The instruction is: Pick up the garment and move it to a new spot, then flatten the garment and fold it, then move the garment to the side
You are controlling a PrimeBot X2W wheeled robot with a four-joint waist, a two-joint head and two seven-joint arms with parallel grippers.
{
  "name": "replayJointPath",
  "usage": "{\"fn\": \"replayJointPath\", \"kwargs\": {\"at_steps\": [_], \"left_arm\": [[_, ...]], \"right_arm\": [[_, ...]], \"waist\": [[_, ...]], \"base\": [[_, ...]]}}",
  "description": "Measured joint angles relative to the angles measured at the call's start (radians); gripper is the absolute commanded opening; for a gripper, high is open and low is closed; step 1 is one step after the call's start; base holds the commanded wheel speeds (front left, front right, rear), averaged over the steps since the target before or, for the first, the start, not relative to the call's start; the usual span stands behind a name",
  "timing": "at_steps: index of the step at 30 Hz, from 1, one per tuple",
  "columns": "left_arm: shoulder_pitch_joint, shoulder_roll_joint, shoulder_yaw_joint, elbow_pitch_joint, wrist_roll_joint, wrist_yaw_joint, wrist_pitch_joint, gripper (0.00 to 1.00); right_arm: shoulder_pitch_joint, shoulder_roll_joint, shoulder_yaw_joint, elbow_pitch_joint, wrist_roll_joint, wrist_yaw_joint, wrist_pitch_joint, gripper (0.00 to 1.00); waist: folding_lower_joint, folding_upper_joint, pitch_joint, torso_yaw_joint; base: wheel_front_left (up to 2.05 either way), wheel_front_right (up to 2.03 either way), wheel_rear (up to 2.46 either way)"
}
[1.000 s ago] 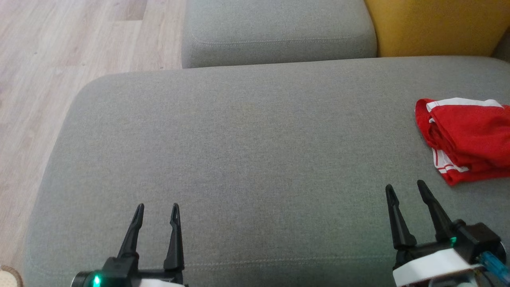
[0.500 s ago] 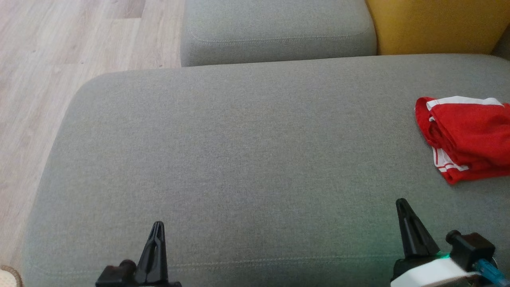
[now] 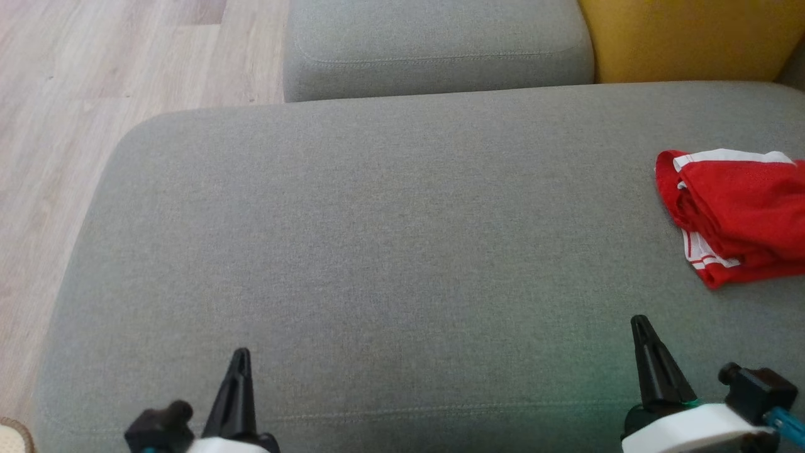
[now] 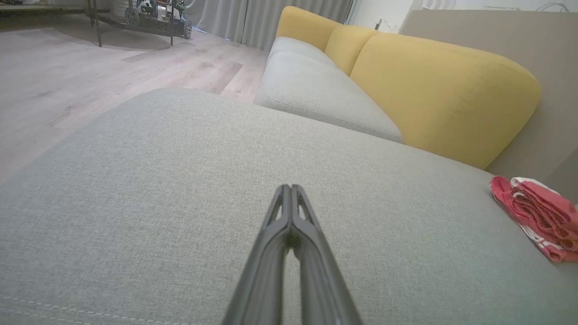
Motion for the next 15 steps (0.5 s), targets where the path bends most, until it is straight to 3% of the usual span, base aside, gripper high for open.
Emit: {"fn": "replayJointPath", "kwargs": {"at_steps": [15], "left_arm": [[-0.031,0.005,0.019,0.035,-0.176,-0.030,0.035,0.00]], "right_arm": [[-0.027,-0.002,-0.002,0.017,0.169,0.000,0.030,0.00]], "waist": [[0.0000,0.0000,0.008,-0.002]], "base": [[0.00,0.00,0.00]]}}
